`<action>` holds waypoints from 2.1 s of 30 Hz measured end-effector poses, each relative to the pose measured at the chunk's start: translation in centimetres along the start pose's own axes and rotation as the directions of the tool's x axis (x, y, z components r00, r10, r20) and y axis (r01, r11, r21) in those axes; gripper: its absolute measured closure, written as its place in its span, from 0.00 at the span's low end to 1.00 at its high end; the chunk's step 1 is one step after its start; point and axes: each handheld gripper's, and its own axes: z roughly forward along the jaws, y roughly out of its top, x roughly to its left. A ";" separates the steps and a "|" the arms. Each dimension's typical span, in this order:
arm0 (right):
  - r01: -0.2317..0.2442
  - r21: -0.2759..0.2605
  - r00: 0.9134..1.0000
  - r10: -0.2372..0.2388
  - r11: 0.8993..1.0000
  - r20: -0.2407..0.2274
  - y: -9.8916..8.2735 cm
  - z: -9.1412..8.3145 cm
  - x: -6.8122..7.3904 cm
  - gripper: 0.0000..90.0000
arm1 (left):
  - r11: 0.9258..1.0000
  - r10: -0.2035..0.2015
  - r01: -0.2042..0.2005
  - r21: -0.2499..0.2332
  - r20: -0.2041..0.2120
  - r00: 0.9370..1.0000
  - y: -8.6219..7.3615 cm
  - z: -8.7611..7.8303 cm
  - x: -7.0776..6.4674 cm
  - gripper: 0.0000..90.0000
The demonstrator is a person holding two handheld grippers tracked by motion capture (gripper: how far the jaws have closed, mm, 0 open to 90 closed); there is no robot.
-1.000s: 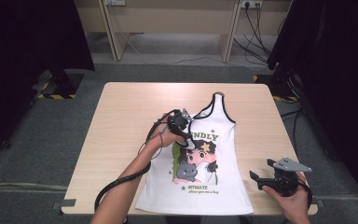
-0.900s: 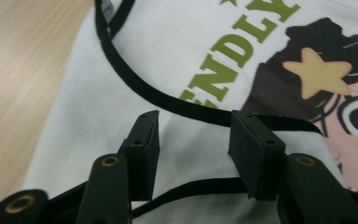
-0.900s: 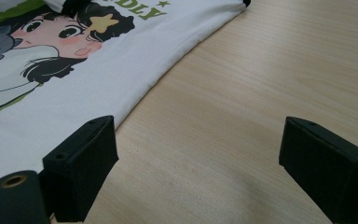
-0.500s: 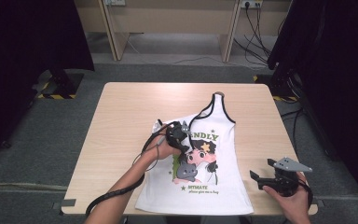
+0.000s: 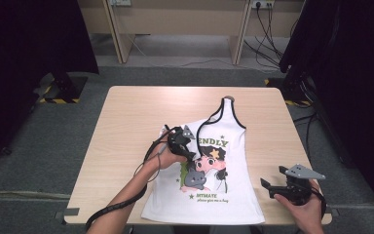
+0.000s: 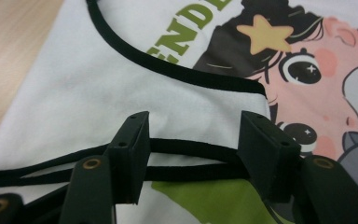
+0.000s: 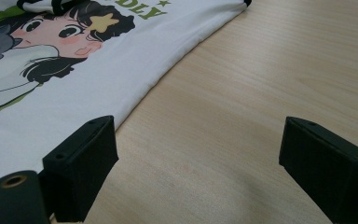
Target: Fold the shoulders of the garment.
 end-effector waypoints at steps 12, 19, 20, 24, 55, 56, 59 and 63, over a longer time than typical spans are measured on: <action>-0.002 0.002 1.000 0.002 1.000 0.002 0.0 0.1 0.0 0.13 | 0.991 -0.086 0.080 -0.109 -0.053 0.995 -1.0 -3.4 0.5 0.38; 0.001 0.005 1.000 -0.001 1.000 0.002 0.0 0.1 0.1 0.13 | 0.988 -0.098 0.089 -0.127 -0.067 0.993 -1.6 -4.4 0.4 0.37; 0.001 0.005 1.000 -0.001 1.000 0.002 0.0 0.1 0.1 0.13 | 0.986 -0.107 0.096 -0.135 -0.075 0.991 -1.9 -4.8 0.4 0.37; 0.000 0.002 1.000 0.000 1.000 0.003 0.0 0.1 0.0 0.13 | 0.984 -0.114 0.102 -0.144 -0.081 0.990 -2.2 -5.3 0.3 0.36; 0.002 0.006 1.000 -0.002 1.000 0.003 0.0 0.2 0.1 0.13 | 0.921 -0.292 0.231 -0.313 -0.166 0.942 -8.9 -11.5 -1.2 0.32; 0.003 0.006 1.000 -0.003 1.000 0.003 0.0 0.2 0.1 0.13 | 0.919 -0.300 0.237 -0.316 -0.169 0.939 -9.3 -11.7 -1.2 0.32; 0.005 0.007 1.000 -0.005 1.000 0.003 0.0 0.3 0.1 0.13 | 0.908 -0.325 0.256 -0.330 -0.174 0.929 -10.4 -12.1 -1.3 0.32; 0.001 0.005 1.000 -0.001 1.000 0.006 0.0 0.2 0.1 0.13 | 0.895 -0.356 0.278 -0.348 -0.185 0.916 -12.0 -12.5 -1.7 0.32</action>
